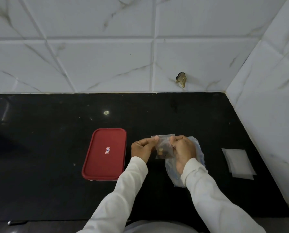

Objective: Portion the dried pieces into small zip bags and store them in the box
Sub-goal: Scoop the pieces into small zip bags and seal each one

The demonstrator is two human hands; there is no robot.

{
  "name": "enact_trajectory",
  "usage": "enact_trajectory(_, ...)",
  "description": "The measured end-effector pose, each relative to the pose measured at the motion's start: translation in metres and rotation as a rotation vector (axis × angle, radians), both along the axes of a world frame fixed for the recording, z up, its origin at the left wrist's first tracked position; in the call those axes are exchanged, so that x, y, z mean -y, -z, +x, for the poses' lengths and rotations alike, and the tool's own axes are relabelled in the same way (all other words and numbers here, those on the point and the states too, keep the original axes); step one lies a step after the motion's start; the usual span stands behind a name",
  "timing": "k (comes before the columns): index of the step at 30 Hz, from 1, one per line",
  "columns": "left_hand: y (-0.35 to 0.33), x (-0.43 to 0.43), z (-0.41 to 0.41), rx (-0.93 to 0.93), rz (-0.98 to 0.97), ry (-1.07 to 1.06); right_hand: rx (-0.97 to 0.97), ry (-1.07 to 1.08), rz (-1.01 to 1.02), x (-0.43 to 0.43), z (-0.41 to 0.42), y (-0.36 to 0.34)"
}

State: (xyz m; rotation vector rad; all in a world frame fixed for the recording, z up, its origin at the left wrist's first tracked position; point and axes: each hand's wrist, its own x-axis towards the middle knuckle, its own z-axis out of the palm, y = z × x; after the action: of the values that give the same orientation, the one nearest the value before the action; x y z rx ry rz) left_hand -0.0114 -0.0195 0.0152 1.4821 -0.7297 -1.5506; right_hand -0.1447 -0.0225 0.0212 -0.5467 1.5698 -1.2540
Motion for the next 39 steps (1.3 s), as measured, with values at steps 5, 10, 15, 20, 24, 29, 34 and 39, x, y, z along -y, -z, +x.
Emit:
enact_trajectory(5, -0.001, 0.02, 0.001, 0.166, -0.106, -0.019, -0.13, -0.126, 0.142, 0.031, 0.002, -0.009)
enact_trajectory(10, 0.002, 0.06, 0.001, 0.227, -0.019, -0.152, -0.349, -0.332, 0.009, 0.053, 0.002, -0.003)
enact_trajectory(15, 0.013, 0.084, -0.006, 0.262, -0.001, -0.188, -0.477, -0.36, 0.029, 0.082, 0.005, 0.011)
enact_trajectory(20, 0.031, 0.1, -0.011, 0.337, 0.032, -0.128, -0.41, -0.287, 0.122, 0.107, 0.01, 0.032)
enact_trajectory(24, 0.039, 0.112, -0.011, 0.384, 0.109, -0.181, -0.468, -0.307, 0.209, 0.122, 0.015, 0.049)
enact_trajectory(29, 0.051, 0.117, -0.009, 0.462, 0.175, -0.194, -0.583, -0.407, 0.267, 0.134, 0.02, 0.061)
enact_trajectory(34, 0.051, 0.118, -0.006, 0.509, 0.194, -0.184, -0.624, -0.47, 0.296, 0.137, 0.018, 0.071)
enact_trajectory(39, 0.04, 0.104, -0.012, 0.428, 0.166, -0.208, -0.606, -0.452, 0.257, 0.128, 0.013, 0.059)
